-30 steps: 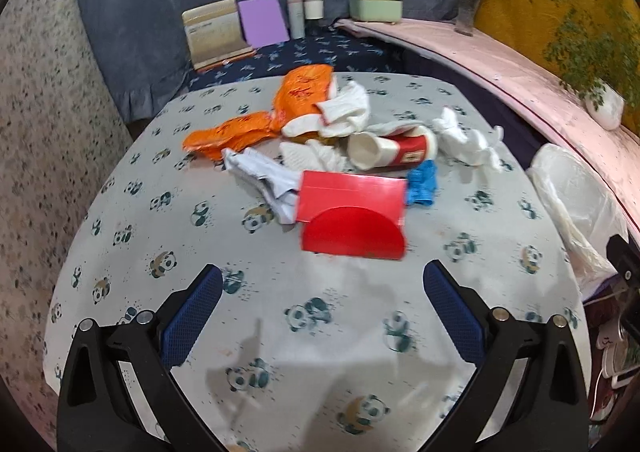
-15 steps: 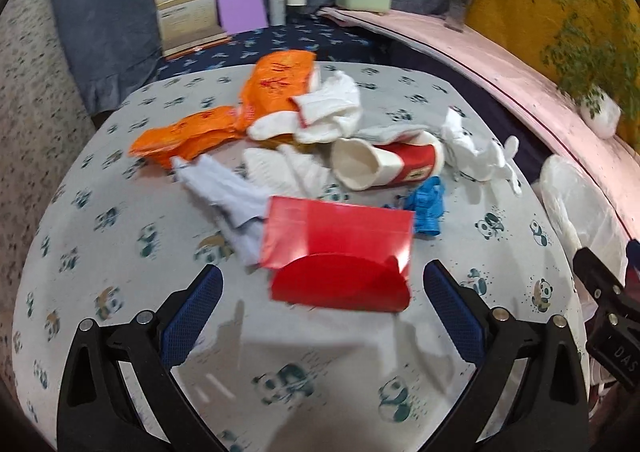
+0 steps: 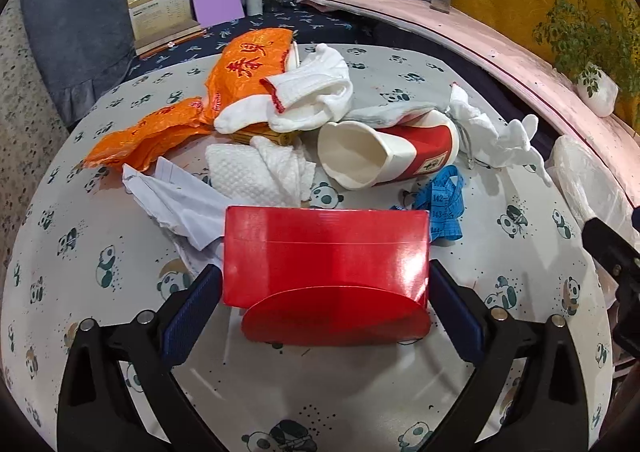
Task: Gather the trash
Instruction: 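Grasp the red folded card box with the left tool while the right tool grasps white tissue, then carry both items over the white bin and open both tools to drop them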
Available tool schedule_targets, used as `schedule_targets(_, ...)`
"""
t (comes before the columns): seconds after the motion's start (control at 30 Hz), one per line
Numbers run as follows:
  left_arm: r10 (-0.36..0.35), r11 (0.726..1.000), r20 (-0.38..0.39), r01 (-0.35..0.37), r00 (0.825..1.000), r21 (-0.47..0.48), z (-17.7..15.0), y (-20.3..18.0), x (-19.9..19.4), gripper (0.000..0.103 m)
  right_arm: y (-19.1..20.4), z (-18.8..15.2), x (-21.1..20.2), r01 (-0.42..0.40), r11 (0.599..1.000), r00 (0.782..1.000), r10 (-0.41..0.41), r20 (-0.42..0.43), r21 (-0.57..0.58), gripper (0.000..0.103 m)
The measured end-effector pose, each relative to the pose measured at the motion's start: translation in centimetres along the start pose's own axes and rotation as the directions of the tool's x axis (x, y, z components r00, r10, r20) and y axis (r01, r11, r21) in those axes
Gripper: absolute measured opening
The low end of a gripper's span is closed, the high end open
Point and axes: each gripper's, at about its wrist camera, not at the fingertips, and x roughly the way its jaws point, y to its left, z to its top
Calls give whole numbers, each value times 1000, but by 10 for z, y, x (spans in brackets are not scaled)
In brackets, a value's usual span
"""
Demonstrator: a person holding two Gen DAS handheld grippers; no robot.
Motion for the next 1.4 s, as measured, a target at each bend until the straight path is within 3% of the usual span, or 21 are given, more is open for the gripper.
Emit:
schedule_targets(0.43, -22, 999, 21, 23, 1000, -44, 9, 0, -17, 87, 16, 31, 27, -86, 996, 996, 86, 11, 15, 94)
schedule_targets(0.73, -21, 997, 50, 24, 999, -74, 26, -1, -27, 87, 34, 52, 61, -134, 991, 991, 134, -14, -9, 56)
schedule_targets(0.87, -22, 996, 48, 26, 999, -84, 32, 0, -26, 87, 34, 53, 78, -171, 985, 984, 171, -54, 7, 16)
schedule_targets(0.9, -20, 996, 49, 24, 999, -85, 33, 0, -27, 87, 32, 53, 79, -189, 982, 980, 190, -58, 17, 10)
schedule_targets(1.27, -25, 998, 106, 31, 994, -53, 43, -21, -61, 87, -6, 72, 24, -214, 975, 976, 210, 59, 56, 6)
schedule_targets(1.4, -62, 998, 135, 65, 989, -21, 50, -40, -82, 87, -35, 81, -4, -210, 975, 973, 201, 111, 79, 6)
